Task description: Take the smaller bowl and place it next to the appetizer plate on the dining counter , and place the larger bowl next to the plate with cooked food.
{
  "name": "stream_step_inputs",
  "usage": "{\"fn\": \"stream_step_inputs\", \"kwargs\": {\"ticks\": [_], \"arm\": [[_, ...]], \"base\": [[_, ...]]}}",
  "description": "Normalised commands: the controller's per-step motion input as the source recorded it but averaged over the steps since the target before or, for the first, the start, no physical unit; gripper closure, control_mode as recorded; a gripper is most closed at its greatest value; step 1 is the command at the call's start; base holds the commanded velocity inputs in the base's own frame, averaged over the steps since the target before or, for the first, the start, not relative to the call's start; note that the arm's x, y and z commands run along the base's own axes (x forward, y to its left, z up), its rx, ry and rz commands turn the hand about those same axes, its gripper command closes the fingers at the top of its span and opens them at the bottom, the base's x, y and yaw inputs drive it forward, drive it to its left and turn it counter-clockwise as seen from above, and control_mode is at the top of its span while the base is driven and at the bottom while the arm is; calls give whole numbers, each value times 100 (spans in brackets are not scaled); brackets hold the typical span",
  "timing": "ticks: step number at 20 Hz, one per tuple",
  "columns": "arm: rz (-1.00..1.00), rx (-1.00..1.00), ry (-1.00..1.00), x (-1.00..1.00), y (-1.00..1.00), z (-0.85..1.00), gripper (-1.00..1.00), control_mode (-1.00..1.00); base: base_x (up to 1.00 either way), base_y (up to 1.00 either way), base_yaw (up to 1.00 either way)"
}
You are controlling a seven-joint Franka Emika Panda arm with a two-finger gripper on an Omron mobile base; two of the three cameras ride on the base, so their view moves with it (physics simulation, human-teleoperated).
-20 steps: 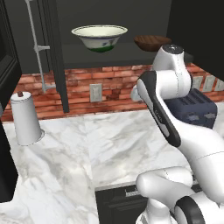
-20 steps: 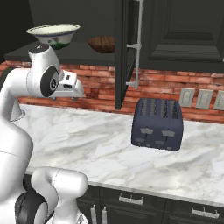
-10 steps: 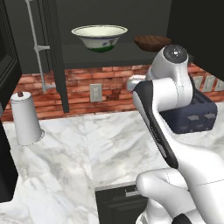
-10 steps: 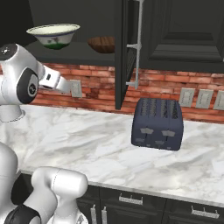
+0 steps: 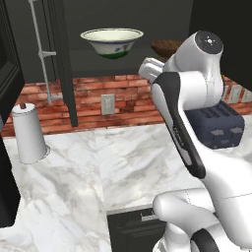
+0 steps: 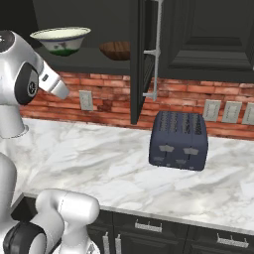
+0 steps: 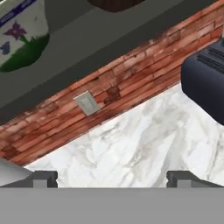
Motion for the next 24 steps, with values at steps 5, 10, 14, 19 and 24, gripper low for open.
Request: {"fn": "stream_step_inputs", "kwargs": {"ticks": [5,10,14,19,24], "arm": [[0,21,-7,5,31,26,-100,-100],[0,7,-40,0,25,33,-100,-100],[0,14,-31,0,6,56,-100,-100],[0,15,4,0,0,48,-100,-100],[-1,3,14,30,0,5,-100,-100]], "base": [[0,0,0],[0,0,0],[0,0,0],[0,0,0],[0,0,0]]}}
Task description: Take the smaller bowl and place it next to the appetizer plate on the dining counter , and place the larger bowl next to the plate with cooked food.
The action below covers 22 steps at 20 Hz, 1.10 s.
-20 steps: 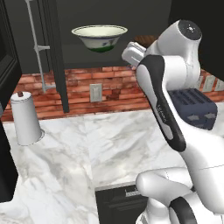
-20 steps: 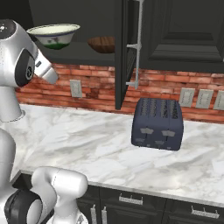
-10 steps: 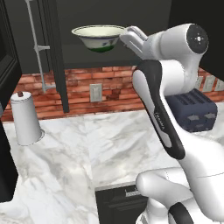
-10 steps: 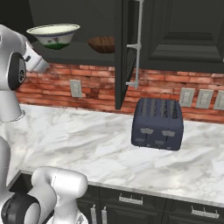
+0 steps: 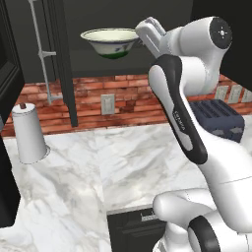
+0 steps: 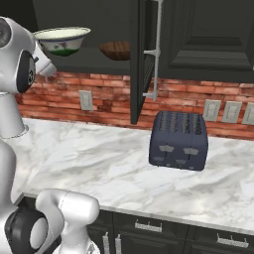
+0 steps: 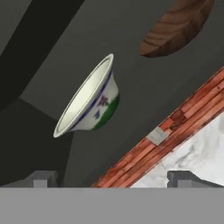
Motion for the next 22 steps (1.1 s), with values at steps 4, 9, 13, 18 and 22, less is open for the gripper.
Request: {"fn": "stream_step_inputs", "kwargs": {"ticks": [4,9,13,18,22], "arm": [[0,0,10,49,0,0,-100,-100],[0,0,5,56,0,-2,-100,-100],[0,0,2,59,10,0,-100,-100],[0,0,2,65,20,-3,-100,-100],[0,0,5,64,16,-1,-100,-100]], "base": [[0,0,0],[0,0,0],[0,0,0],[0,0,0],[0,0,0]]}}
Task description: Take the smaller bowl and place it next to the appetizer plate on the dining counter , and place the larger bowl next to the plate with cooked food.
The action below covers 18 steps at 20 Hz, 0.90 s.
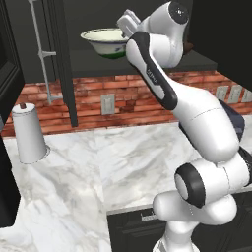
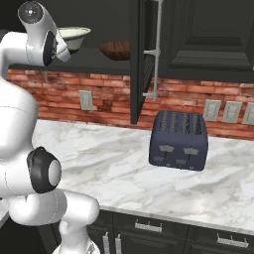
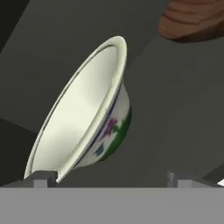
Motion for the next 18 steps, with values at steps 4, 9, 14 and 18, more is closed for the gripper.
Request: {"fn": "stream_step_inputs", "kwargs": {"ticks": [4,9,14,18], "arm": [[0,0,6,63,11,0,-100,-100],[0,0,6,55,9,-1,-100,-100],[0,0,2,45,8,-9,-100,-100],[0,-1,1,33,16,-14,-100,-100]], "base": [[0,0,0],[0,0,0],[0,0,0],[0,0,0]]}}
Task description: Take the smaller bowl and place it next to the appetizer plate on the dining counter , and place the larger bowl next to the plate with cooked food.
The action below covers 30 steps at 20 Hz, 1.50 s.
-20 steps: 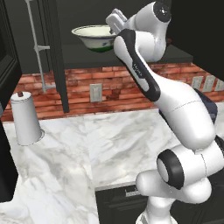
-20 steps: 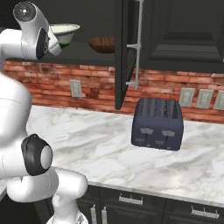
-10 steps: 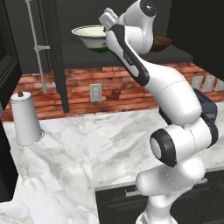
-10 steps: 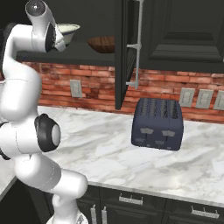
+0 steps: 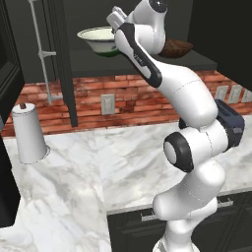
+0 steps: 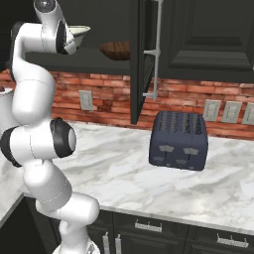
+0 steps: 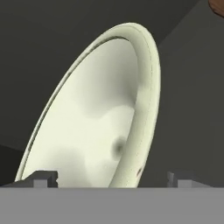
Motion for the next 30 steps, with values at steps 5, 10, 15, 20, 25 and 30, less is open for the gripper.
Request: {"fn": "stream_step_inputs", "kwargs": {"ticks": [5,10,15,20,25,30], "arm": [[0,0,0,3,9,0,100,-100],[0,0,0,0,0,0,100,-100],[-5,0,0,-71,0,-1,100,-100],[-12,0,-6,-100,-9,0,100,-100],[-13,10,-14,-100,-46,0,100,-100],[-6,15,-10,-100,-64,0,100,-100]], "base": [[0,0,0],[0,0,0],[0,0,0],[0,0,0],[0,0,0],[0,0,0]]}}
